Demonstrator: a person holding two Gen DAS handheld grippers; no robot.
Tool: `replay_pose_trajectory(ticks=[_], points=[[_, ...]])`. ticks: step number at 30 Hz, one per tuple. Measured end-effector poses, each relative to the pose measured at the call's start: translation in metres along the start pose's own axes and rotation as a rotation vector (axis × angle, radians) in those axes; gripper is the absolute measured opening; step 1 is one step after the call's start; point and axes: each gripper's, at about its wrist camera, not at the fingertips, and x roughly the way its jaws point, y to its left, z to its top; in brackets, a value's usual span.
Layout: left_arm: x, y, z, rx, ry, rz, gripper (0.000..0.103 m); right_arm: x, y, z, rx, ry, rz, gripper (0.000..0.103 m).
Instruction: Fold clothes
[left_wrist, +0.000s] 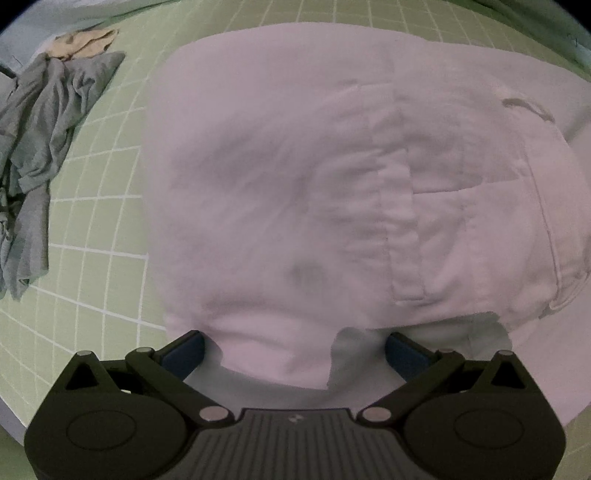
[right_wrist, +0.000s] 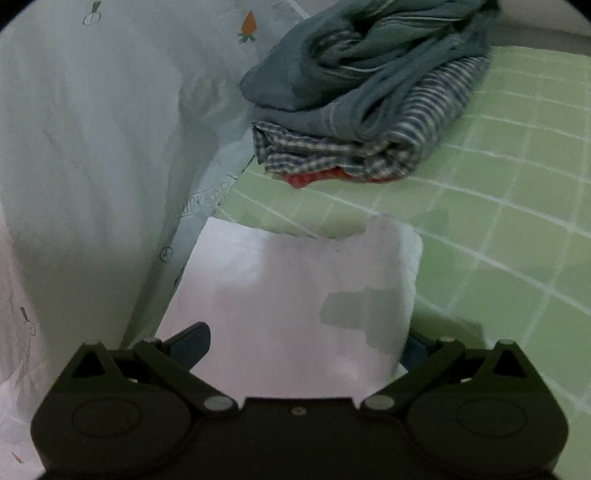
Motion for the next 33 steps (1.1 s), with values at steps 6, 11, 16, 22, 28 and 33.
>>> replay_pose_trajectory(ticks=[6,11,16,22,28,33], points=[[0.000,0.000,0.001,0.003,0.013,-0.002,0.103,0.025,0.006,0.007,-0.028,0.054,0.077,0.084],[-0.002,-0.002,-0.002,0.002,0.009,0.000,0.103,0.047,-0.007,0.014,0.107,0.084,0.124,0.049],[-0.003,-0.002,-0.006,0.001,0.001,-0.001,0.103,0.059,0.018,0.025,-0.001,0.062,0.078,0.075],[-0.006,-0.005,-0.011,-0.002,-0.003,-0.002,0.103,0.079,0.050,0.028,-0.185,0.099,-0.046,0.036],[-0.001,0.003,-0.011,-0.004,-0.016,-0.002,0.103,0.062,0.064,0.021,-0.303,0.075,-0.096,0.011],[-0.001,0.003,-0.014,-0.006,-0.025,0.000,0.103,0.026,0.112,-0.003,-0.558,-0.021,-0.053,0.009]])
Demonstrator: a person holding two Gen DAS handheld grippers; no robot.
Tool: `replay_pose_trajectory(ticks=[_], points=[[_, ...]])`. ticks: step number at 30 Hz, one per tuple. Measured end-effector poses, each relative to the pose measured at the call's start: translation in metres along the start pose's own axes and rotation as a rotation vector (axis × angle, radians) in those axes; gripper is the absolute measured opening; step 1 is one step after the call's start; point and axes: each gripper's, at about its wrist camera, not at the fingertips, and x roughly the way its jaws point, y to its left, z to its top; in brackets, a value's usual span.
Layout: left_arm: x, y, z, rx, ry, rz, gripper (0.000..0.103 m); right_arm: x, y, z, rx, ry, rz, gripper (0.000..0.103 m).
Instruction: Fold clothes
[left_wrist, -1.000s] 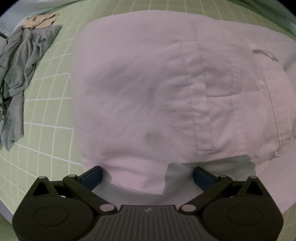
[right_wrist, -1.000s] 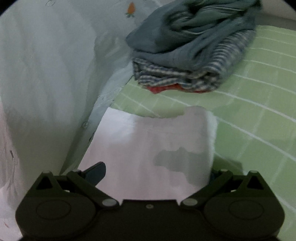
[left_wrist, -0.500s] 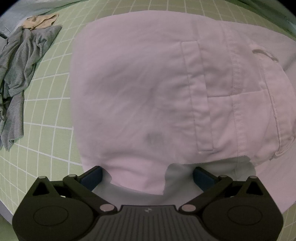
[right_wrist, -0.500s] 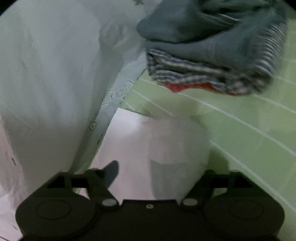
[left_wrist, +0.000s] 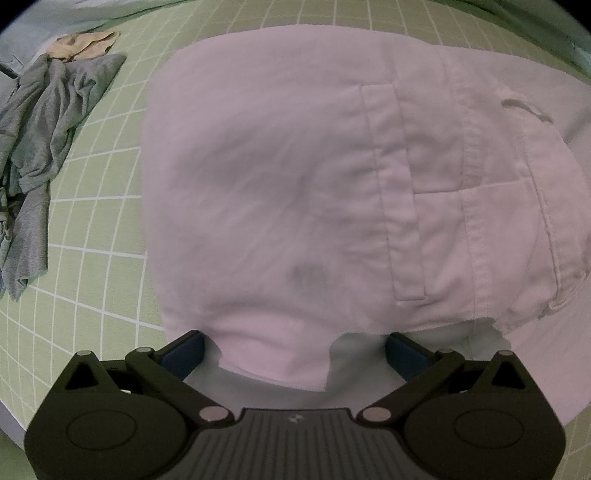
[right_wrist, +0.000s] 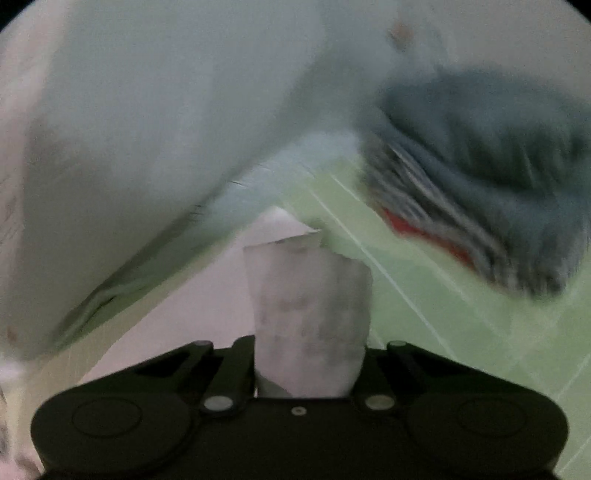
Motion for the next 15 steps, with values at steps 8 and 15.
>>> replay_pose_trajectory(ticks=[8,15], points=[[-0.006,-0.004,-0.013,-0.012,-0.041,0.010,0.103,-0.054,0.140,-0.039,-0.377,-0.062,0.210,0.009],[-0.011,-0.010,-0.018,-0.029,-0.079,0.021,0.103,-0.045,0.214,-0.162,-0.641,0.156,0.232,0.016]])
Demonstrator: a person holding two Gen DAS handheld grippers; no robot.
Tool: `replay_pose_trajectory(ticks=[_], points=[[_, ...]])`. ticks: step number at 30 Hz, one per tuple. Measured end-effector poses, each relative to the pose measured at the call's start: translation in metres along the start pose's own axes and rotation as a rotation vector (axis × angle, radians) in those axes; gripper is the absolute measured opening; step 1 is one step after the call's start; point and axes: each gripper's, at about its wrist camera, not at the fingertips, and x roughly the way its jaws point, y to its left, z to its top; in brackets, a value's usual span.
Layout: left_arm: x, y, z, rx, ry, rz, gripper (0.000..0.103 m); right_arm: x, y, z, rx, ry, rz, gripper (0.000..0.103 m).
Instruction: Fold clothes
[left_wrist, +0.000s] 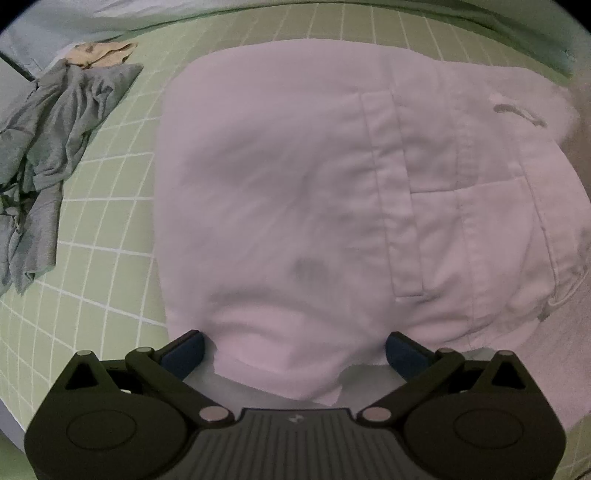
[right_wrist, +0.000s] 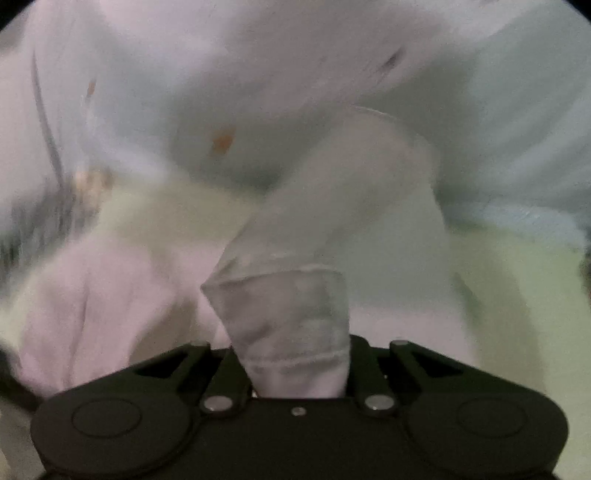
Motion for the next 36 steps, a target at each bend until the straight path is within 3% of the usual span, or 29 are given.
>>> replay_pose_trajectory(ticks=[1,2,4,10,12,13,15,18,20,23,26,29,32,36], points=[[0.000,0.000,0.000,0.000,-0.004,0.000,0.103,0.012,0.011,-0.013,-0.028,0.054,-0.025,0.020],[-0.001,0.000,0.000,0.000,-0.007,-0.001,0.103,0.014,0.016,-0.019,-0.055,0.063,-0.031,0.032],[-0.001,0.001,-0.001,0.001,-0.017,-0.002,0.103,0.014,0.020,-0.024,-0.073,0.066,-0.025,0.038],[-0.002,0.000,-0.003,-0.004,-0.037,-0.002,0.103,0.014,0.016,-0.022,0.009,0.120,0.010,0.041],[-0.003,0.000,-0.004,-0.004,-0.042,-0.002,0.103,0.007,0.016,-0.013,0.063,0.143,0.042,0.048],[-0.003,-0.001,-0.005,-0.004,-0.045,0.000,0.103,-0.002,0.015,-0.011,0.097,0.134,0.061,0.051],[-0.005,-0.003,-0.007,-0.007,-0.052,0.005,0.103,-0.027,0.010,-0.001,0.156,0.055,0.103,0.070],[-0.005,-0.002,-0.007,-0.012,-0.057,0.006,0.103,-0.041,-0.001,0.010,0.215,-0.049,0.073,0.087],[-0.004,0.000,-0.006,-0.014,-0.058,0.005,0.103,-0.039,-0.007,0.013,0.236,-0.065,0.024,0.087],[-0.004,0.001,-0.007,-0.015,-0.059,0.004,0.103,-0.002,-0.007,0.004,0.198,0.072,-0.106,0.087],[-0.002,0.003,-0.009,-0.016,-0.063,0.004,0.103,0.014,0.005,-0.014,0.144,0.148,-0.096,0.087],[-0.002,0.003,-0.010,-0.018,-0.066,0.006,0.103,0.029,0.019,-0.033,0.091,0.217,-0.074,0.094],[-0.002,0.003,-0.009,-0.021,-0.065,0.004,0.103,0.029,0.024,-0.030,0.037,0.233,-0.064,0.096],[-0.003,0.003,-0.009,-0.021,-0.063,0.002,0.103,0.026,-0.008,-0.020,0.171,0.190,-0.040,0.103]])
